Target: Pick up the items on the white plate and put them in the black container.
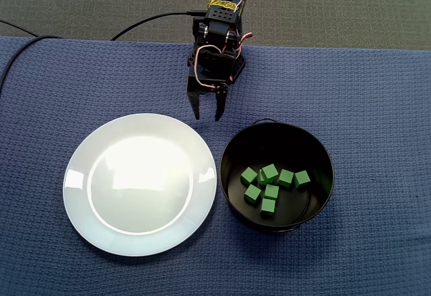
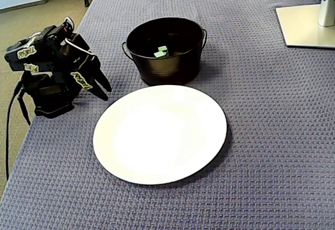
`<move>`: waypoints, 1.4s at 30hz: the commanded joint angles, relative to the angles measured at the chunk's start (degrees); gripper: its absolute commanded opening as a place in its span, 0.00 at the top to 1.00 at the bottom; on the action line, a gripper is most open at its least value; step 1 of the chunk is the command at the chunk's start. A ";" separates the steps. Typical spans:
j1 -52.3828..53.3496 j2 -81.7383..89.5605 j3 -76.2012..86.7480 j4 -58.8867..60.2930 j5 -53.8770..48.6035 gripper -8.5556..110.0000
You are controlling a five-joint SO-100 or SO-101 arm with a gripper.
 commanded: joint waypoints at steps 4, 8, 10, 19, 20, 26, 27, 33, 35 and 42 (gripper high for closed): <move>3.25 -0.35 0.53 11.43 2.55 0.82; 3.16 -0.35 0.53 11.87 5.54 0.85; 3.08 -0.35 0.53 11.87 7.65 0.81; 3.08 -0.35 0.53 11.87 7.29 0.81; 3.08 -0.35 0.53 11.87 7.29 0.81; 3.08 -0.35 0.53 11.87 7.29 0.81; 3.08 -0.35 0.53 11.87 7.29 0.81; 3.08 -0.35 0.53 11.87 7.29 0.81; 3.08 -0.35 0.53 11.87 7.29 0.81; 3.08 -0.35 0.53 11.87 7.29 0.81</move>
